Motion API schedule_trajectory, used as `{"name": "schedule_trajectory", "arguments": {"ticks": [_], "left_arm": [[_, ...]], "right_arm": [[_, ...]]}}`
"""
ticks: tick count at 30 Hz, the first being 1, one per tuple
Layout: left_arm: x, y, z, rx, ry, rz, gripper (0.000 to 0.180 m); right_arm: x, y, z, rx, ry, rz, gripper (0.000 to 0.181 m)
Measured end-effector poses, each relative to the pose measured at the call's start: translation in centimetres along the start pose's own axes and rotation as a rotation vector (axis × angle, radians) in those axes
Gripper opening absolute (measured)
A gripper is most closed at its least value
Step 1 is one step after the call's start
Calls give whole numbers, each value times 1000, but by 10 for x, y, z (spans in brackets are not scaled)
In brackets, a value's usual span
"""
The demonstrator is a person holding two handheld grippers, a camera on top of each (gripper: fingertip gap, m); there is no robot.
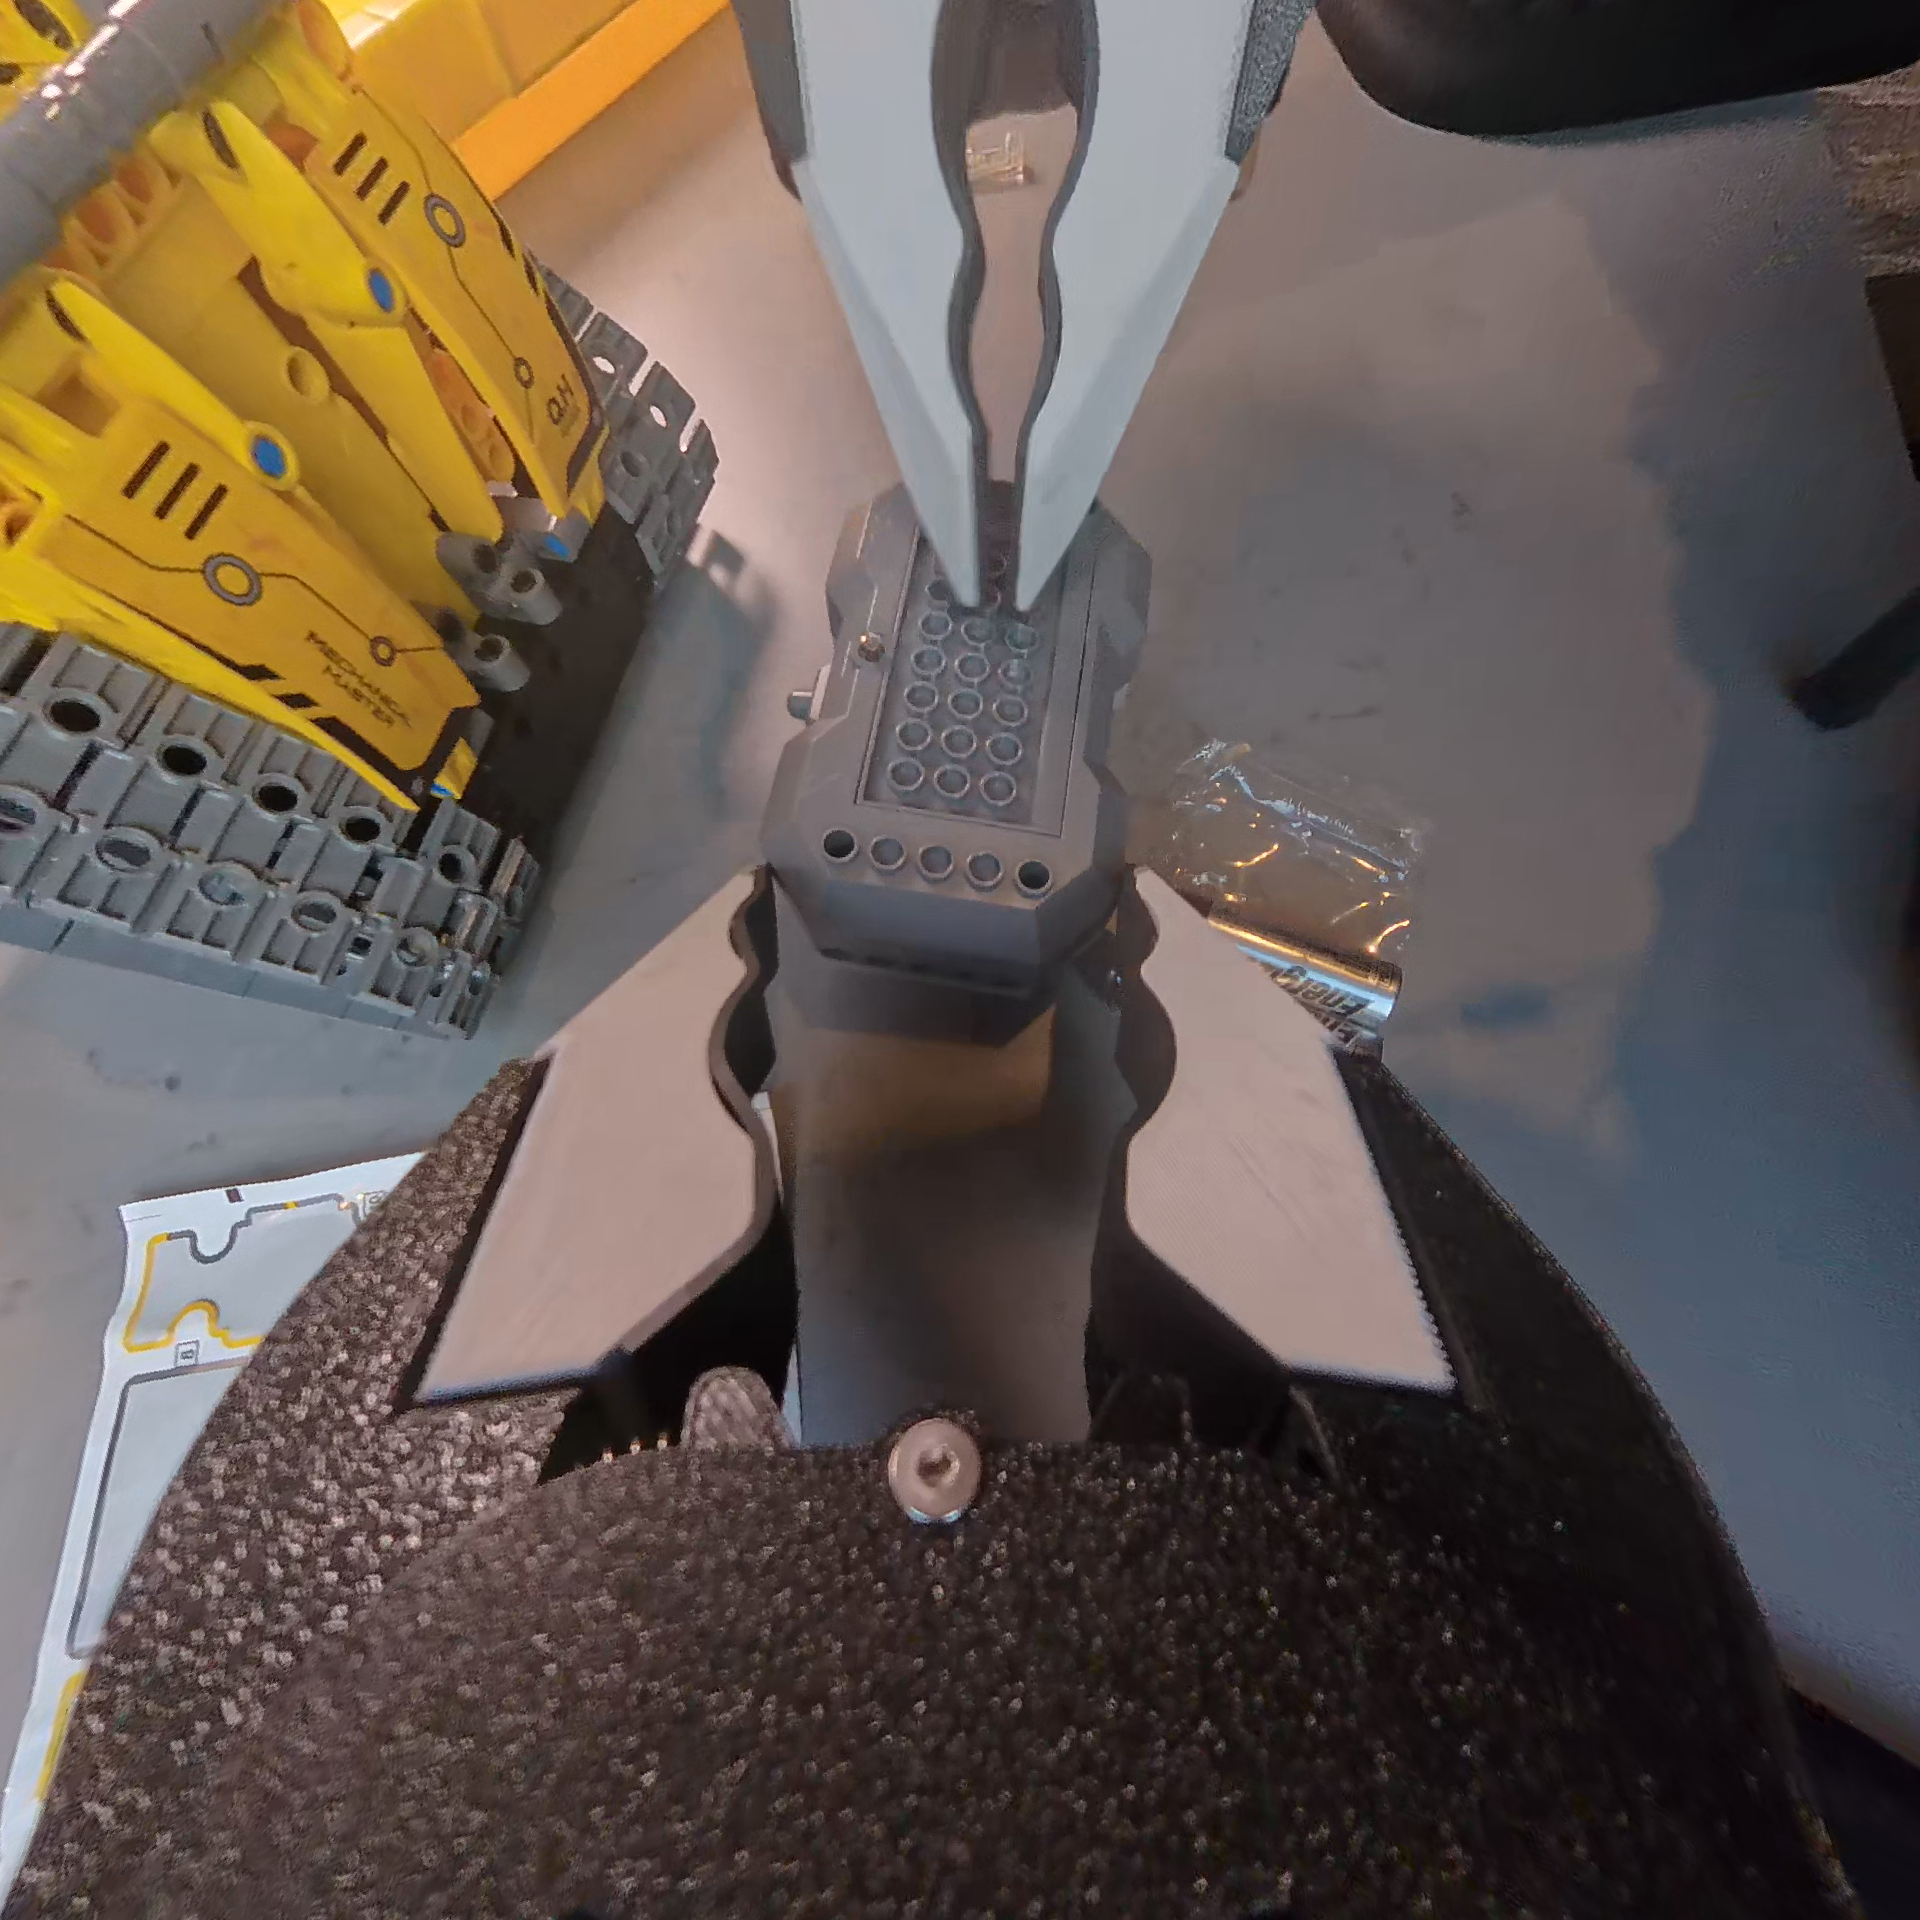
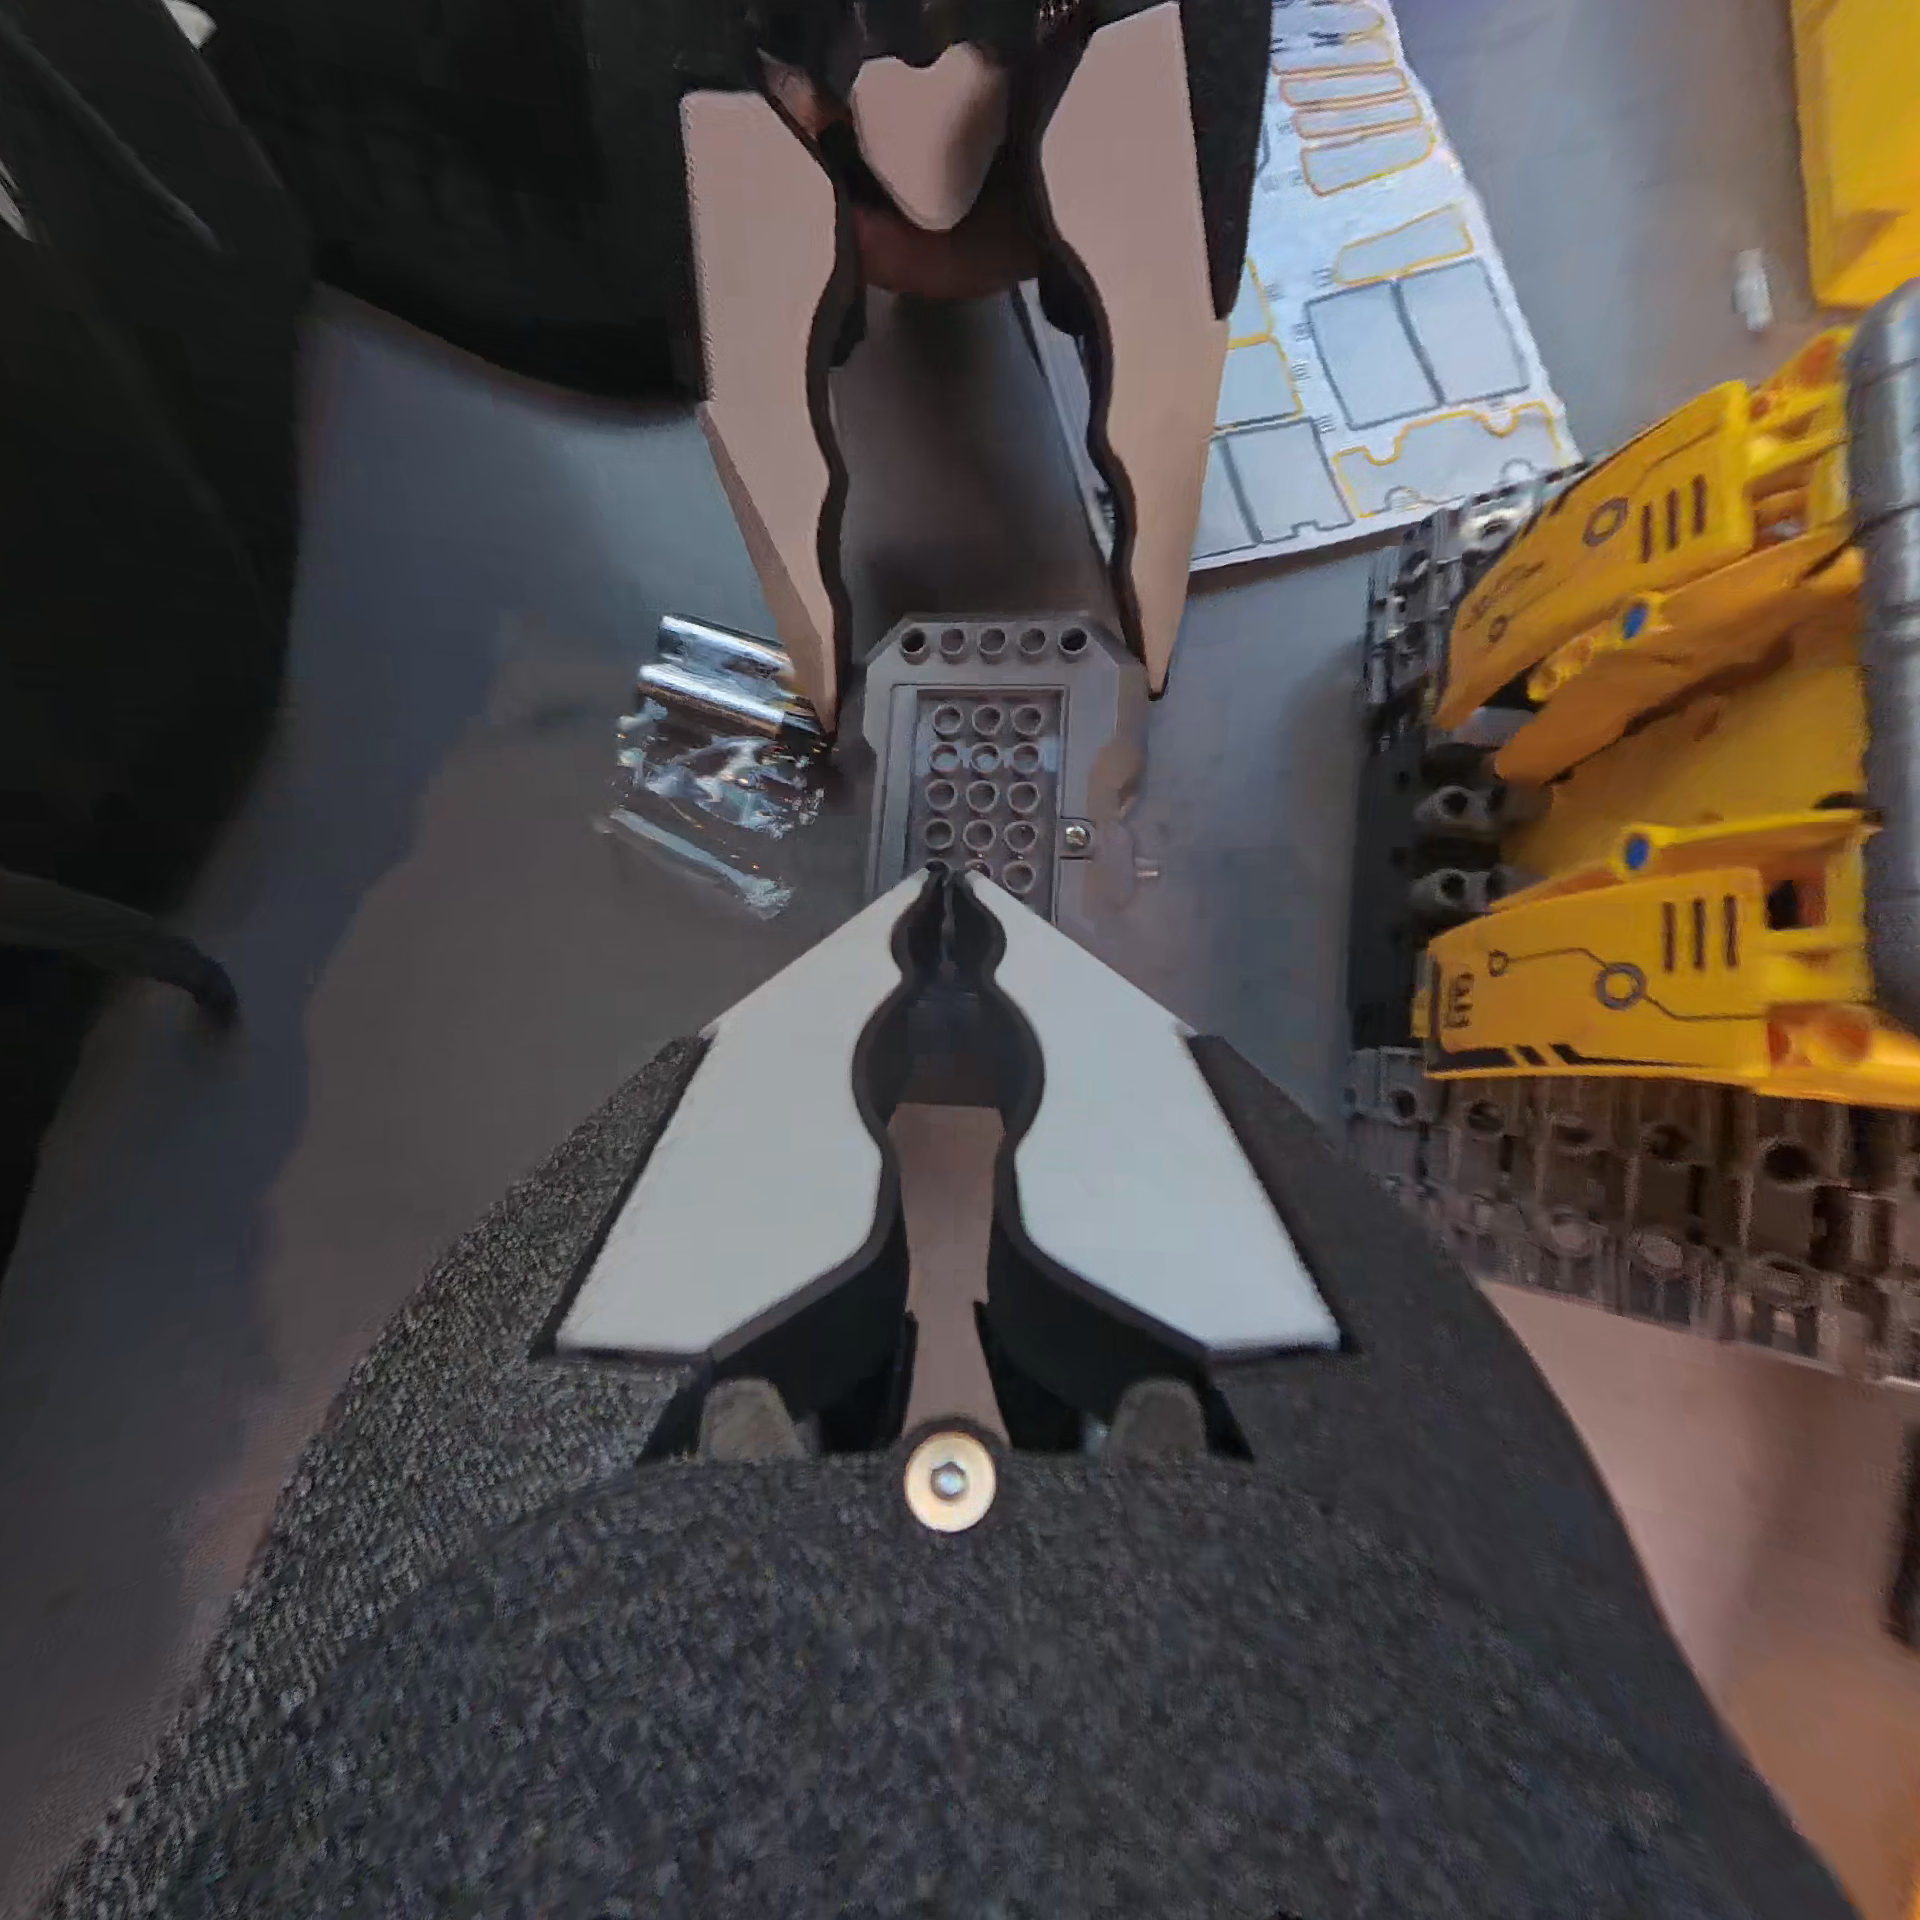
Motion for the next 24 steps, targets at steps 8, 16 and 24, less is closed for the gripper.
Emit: {"name": "schedule_trajectory", "arguments": {"ticks": [8,16,24], "left_arm": [[0,0,0,-9,0,-3,64],[-1,-1,-1,-22,-2,-12,64],[0,3,-1,-67,1,-8,64]], "right_arm": [[15,4,-22,-131,27,-34,14],[9,9,5,-82,3,122,9],[4,-3,-28,-104,111,127,22]]}}
Point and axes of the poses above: each gripper's, where its closed fingertips meet, z out along the fingers, x out of its top, y = z × x across the jaws, the point moved 5 cm from there along -z, back along the fingers, and after that the axes turned 14 degrees about x, right-handed, at the moved point
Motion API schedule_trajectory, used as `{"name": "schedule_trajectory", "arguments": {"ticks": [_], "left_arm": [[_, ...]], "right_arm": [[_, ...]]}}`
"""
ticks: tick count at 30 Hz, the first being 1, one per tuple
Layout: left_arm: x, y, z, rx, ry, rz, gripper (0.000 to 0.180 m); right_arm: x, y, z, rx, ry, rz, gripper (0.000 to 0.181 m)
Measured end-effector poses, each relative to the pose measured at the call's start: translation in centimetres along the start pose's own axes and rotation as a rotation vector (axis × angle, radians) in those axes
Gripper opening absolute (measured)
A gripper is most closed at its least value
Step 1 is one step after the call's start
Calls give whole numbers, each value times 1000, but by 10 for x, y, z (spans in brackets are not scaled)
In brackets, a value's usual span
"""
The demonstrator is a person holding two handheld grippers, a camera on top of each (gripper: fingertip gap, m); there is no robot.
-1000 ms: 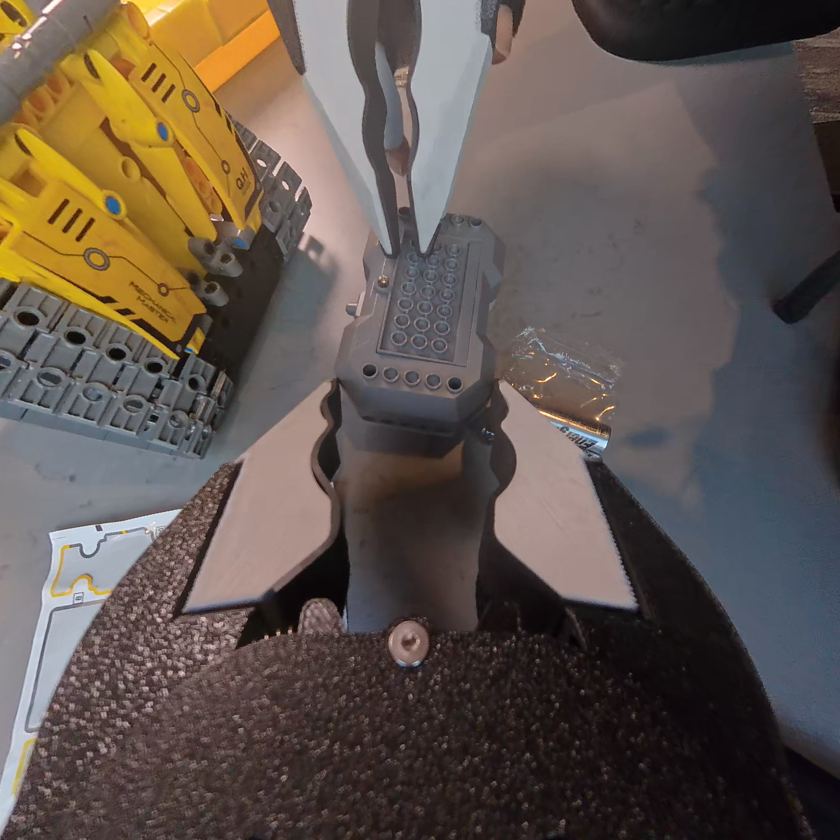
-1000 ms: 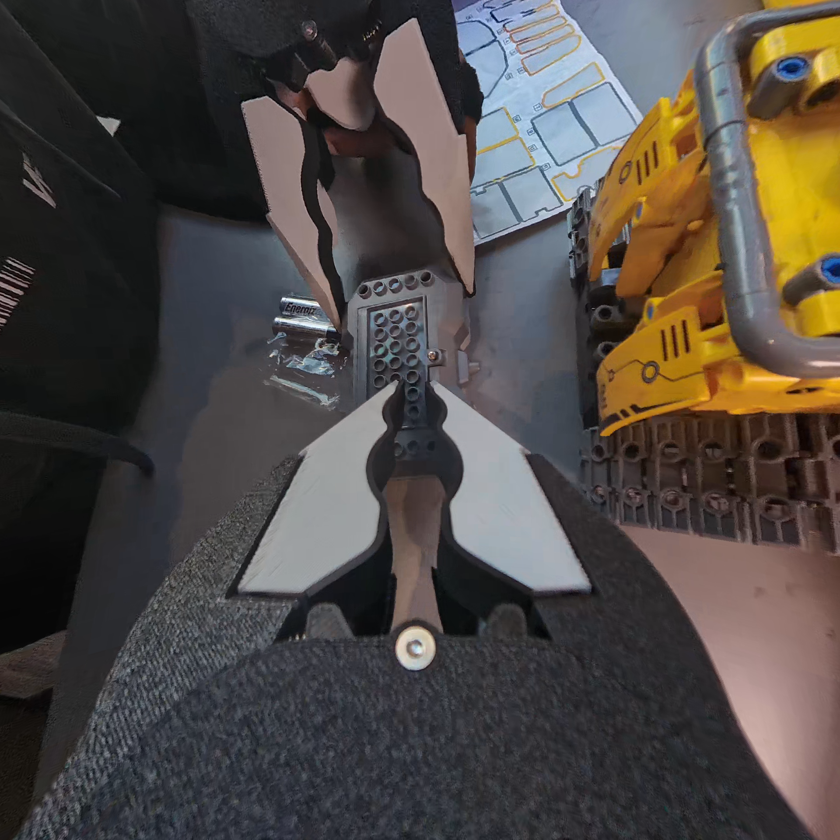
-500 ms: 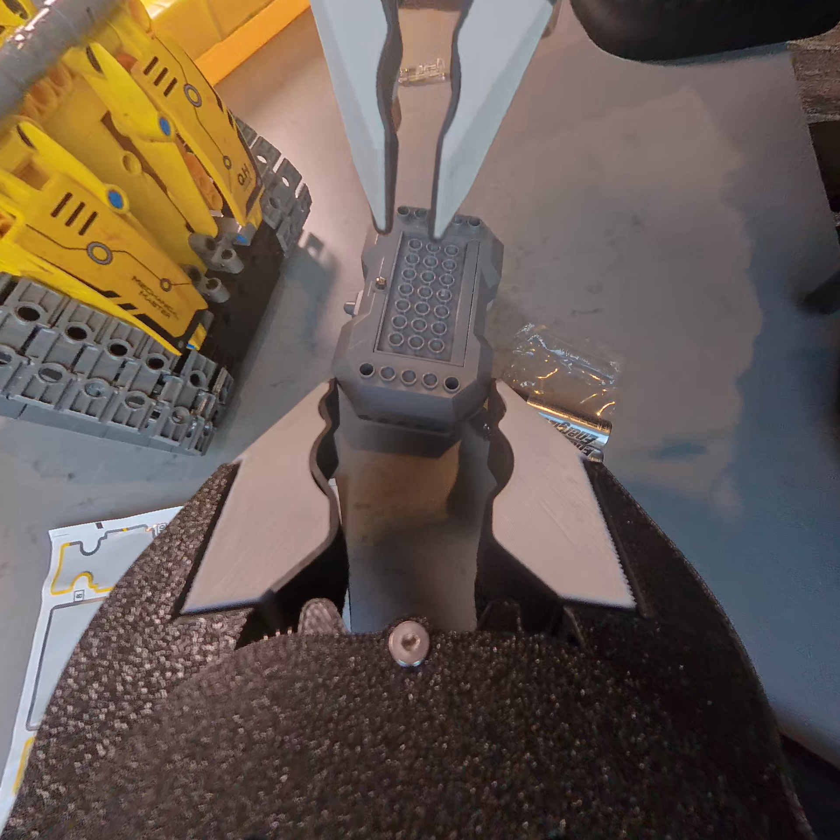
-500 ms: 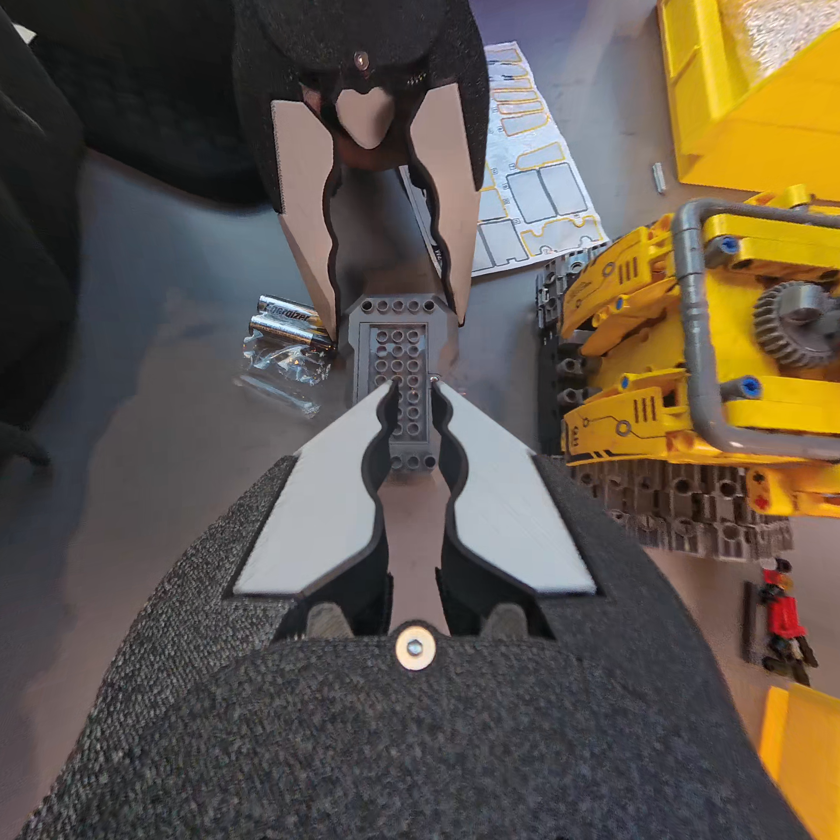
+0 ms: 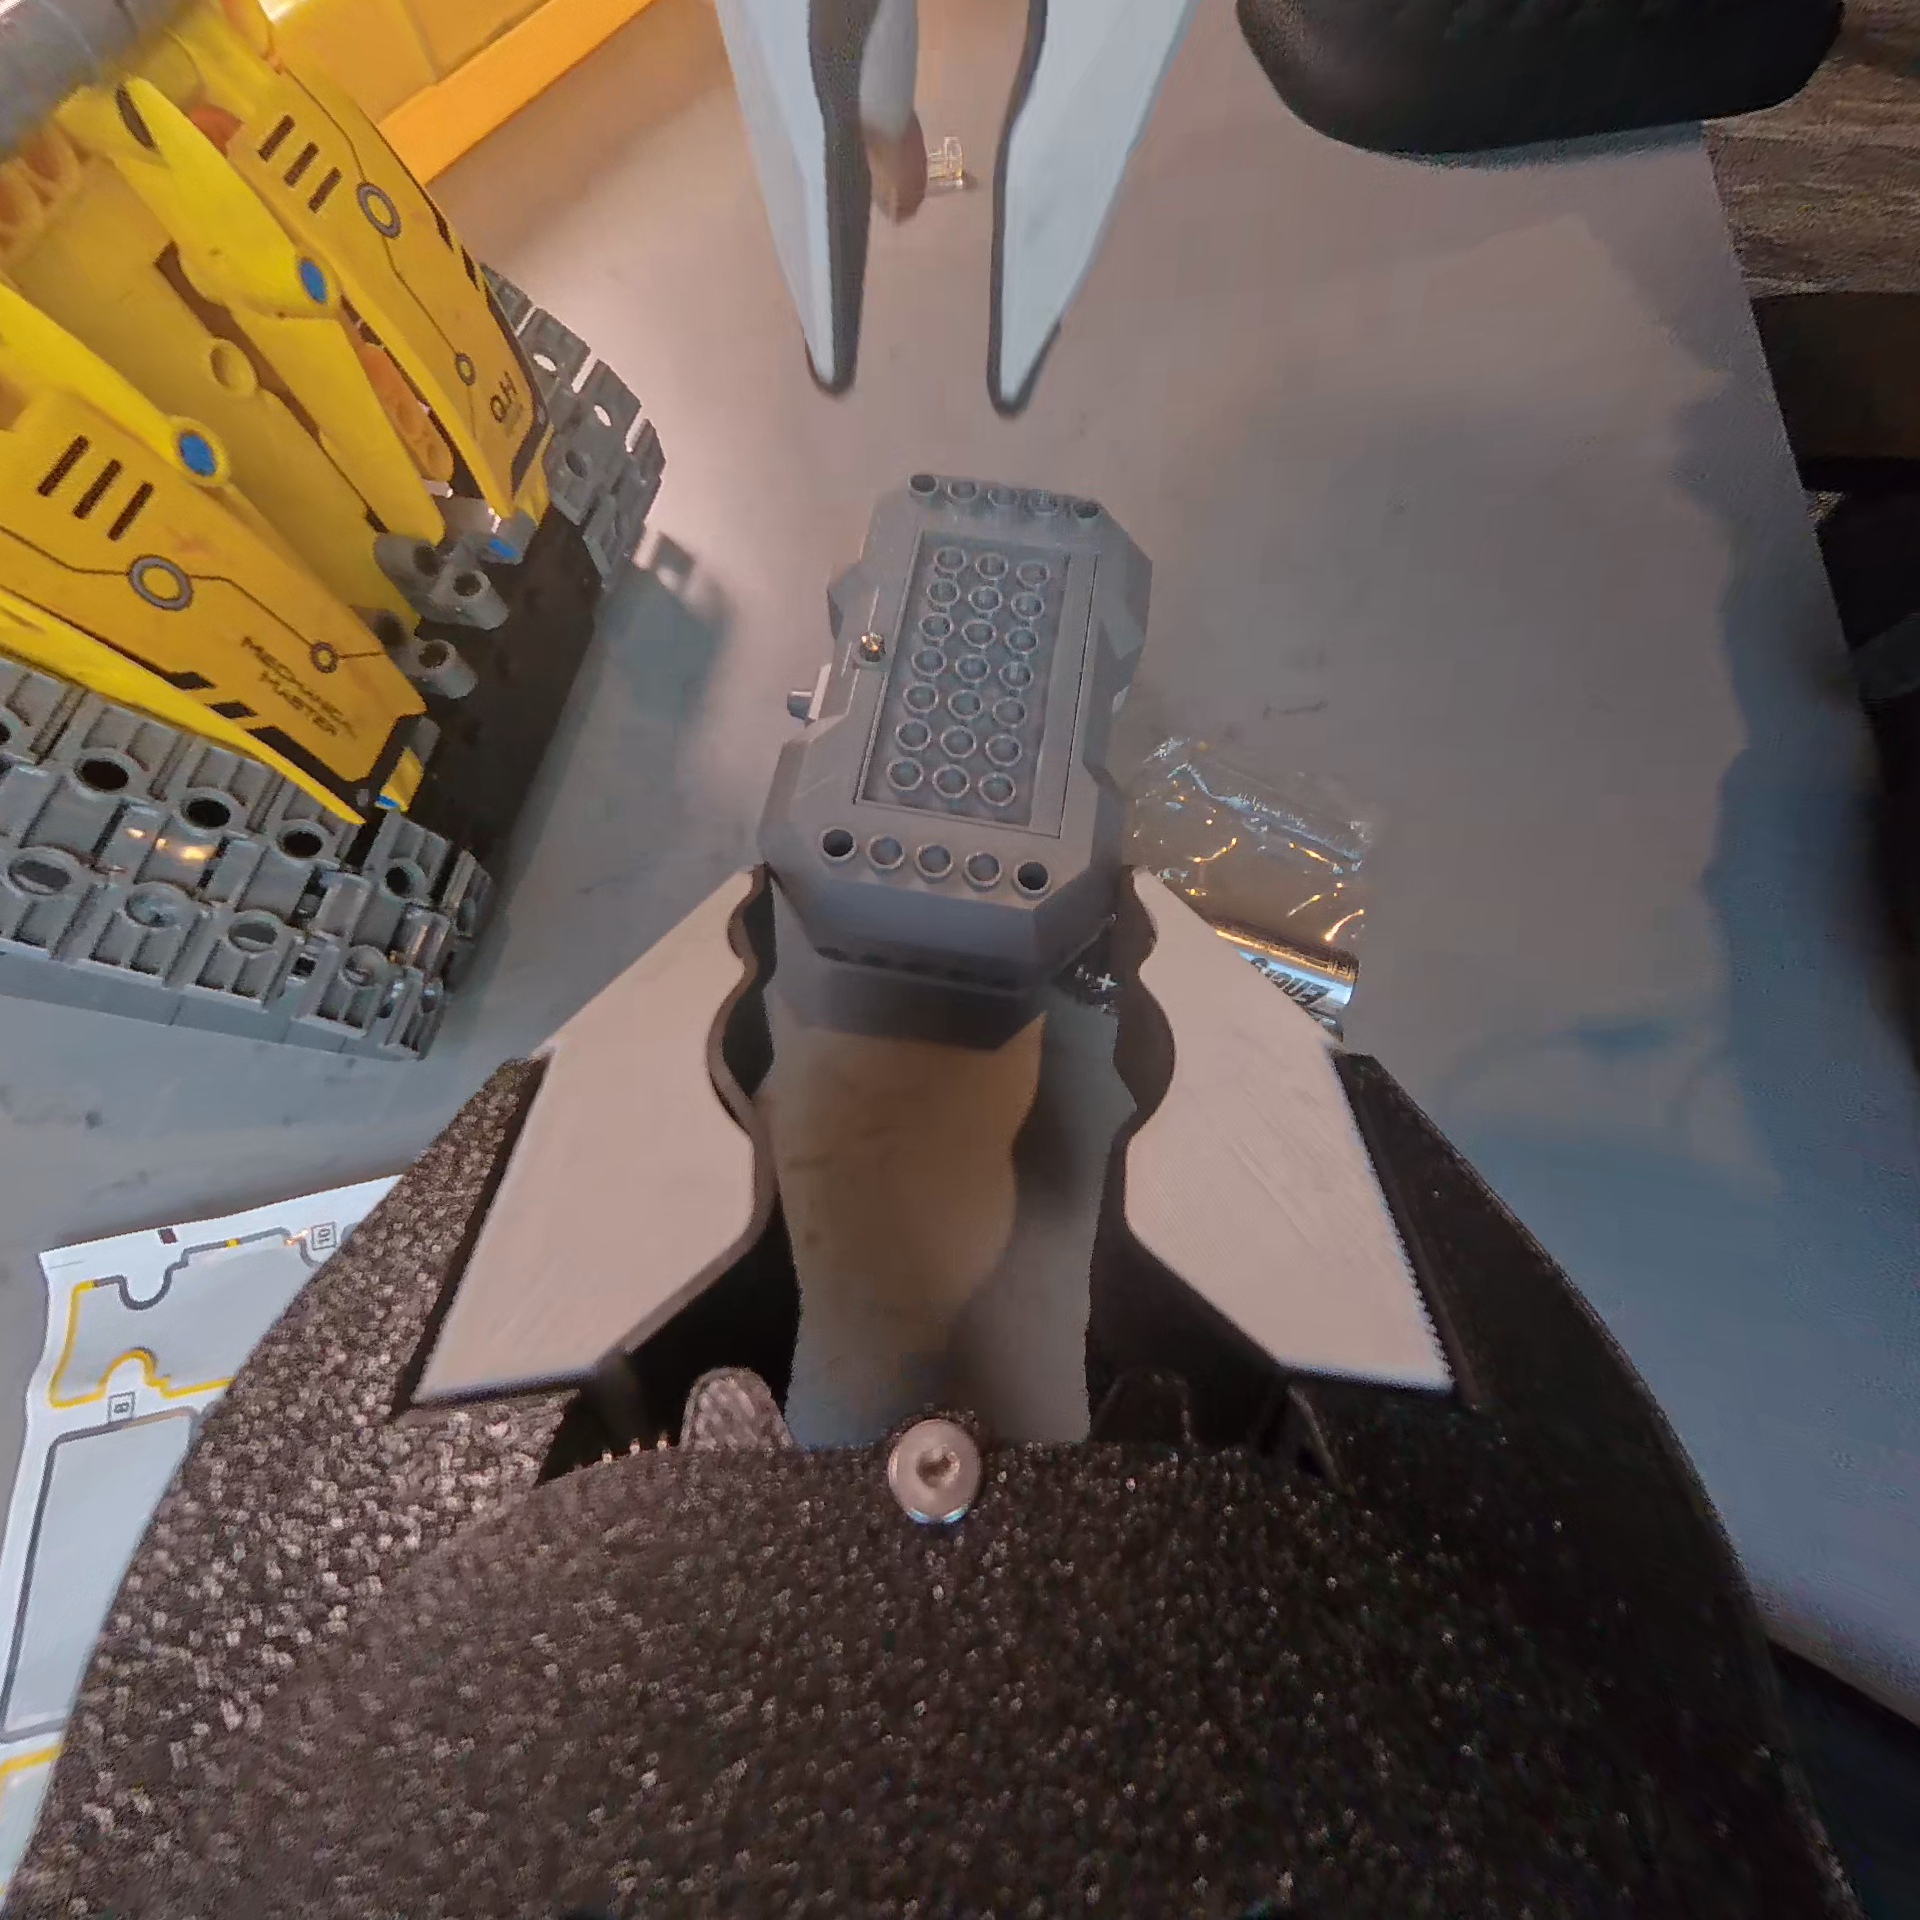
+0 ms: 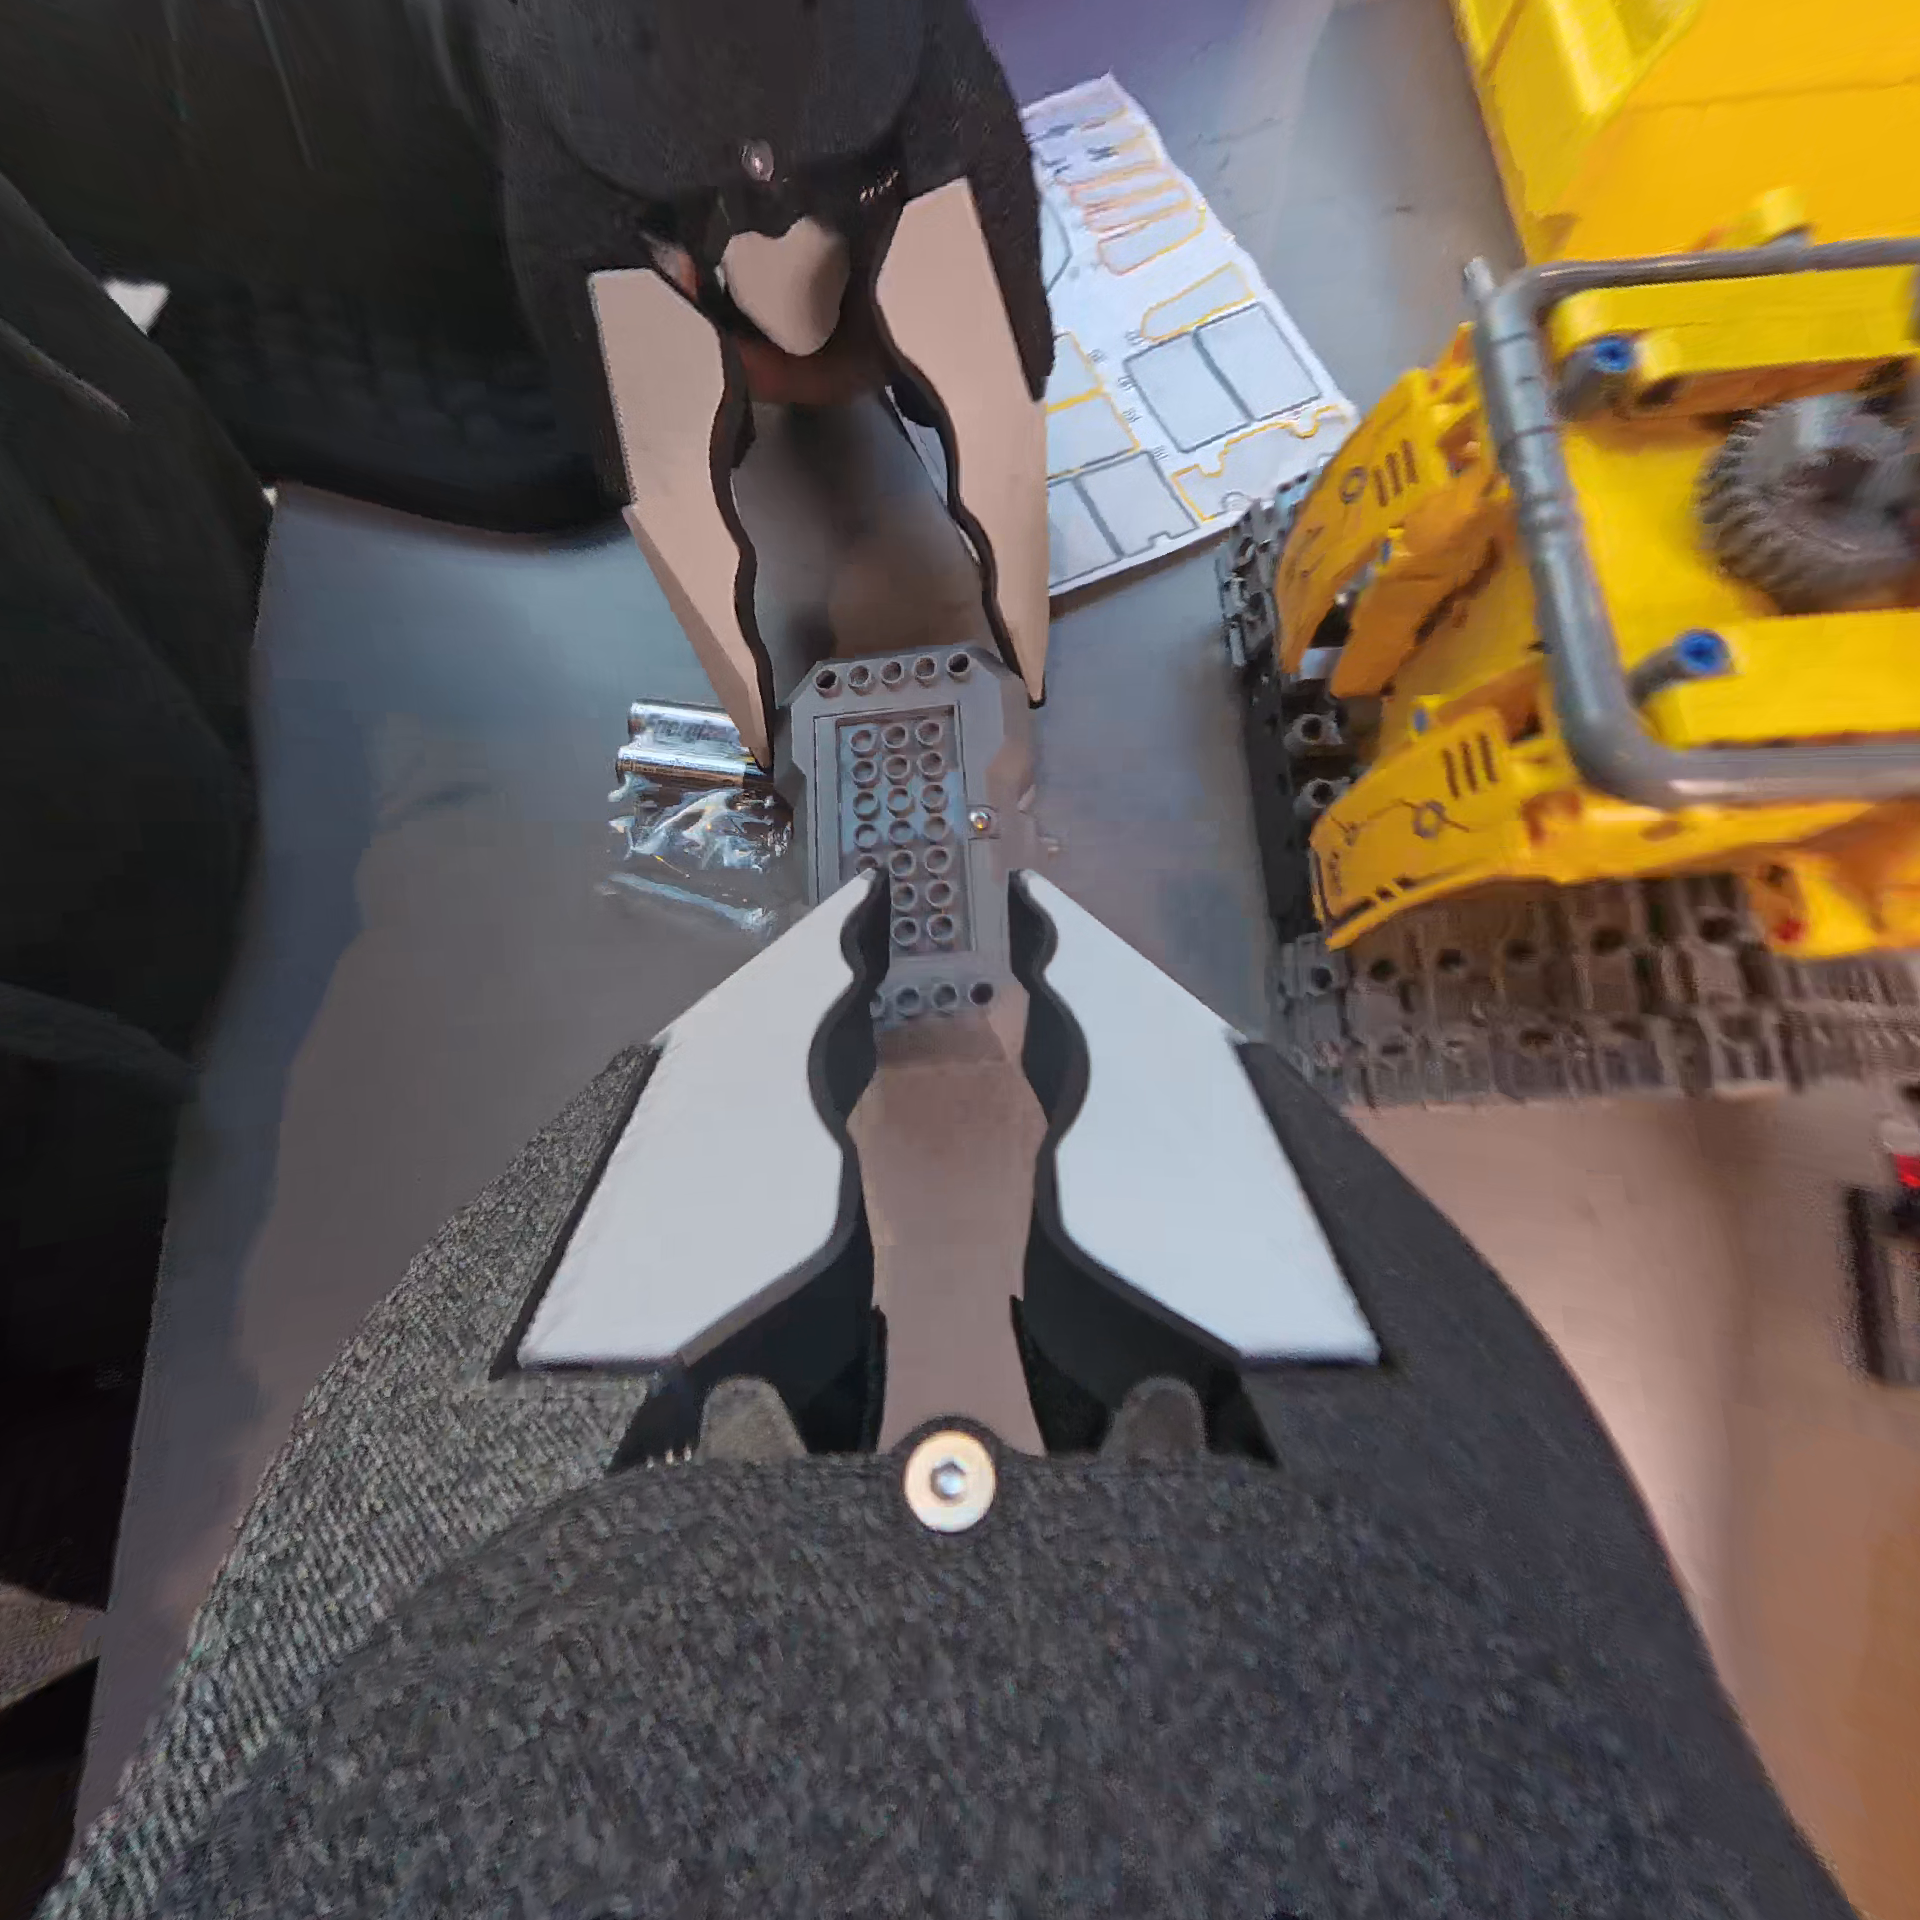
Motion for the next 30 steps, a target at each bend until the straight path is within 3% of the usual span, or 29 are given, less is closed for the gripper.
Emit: {"name": "schedule_trajectory", "arguments": {"ticks": [3,11,15,22,25,30], "left_arm": [[1,-1,1,-38,1,2,65],[11,6,13,-228,5,77,65],[18,10,22,-325,3,125,65],[28,-7,9,-221,65,60,66],[36,-14,-7,-150,129,-20,59],[51,-10,-19,-71,202,-95,47]], "right_arm": [[-18,2,-44,-120,23,40,24],[-116,-15,-111,-373,-156,261,24],[-146,-8,-117,-445,-122,408,24],[-160,7,-105,-491,-60,507,21],[-162,9,-101,-481,-65,481,8],[-115,-10,-79,-324,-30,254,8]]}}
Point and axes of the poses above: each gripper's, where its closed fingertips meet, z out along the fingers, x out of its top, y = z × x across the jaws, the point moved 5 cm from there along -z, back along the fingers, and after that the axes turned 14 degrees about x, right-handed, at the moved point
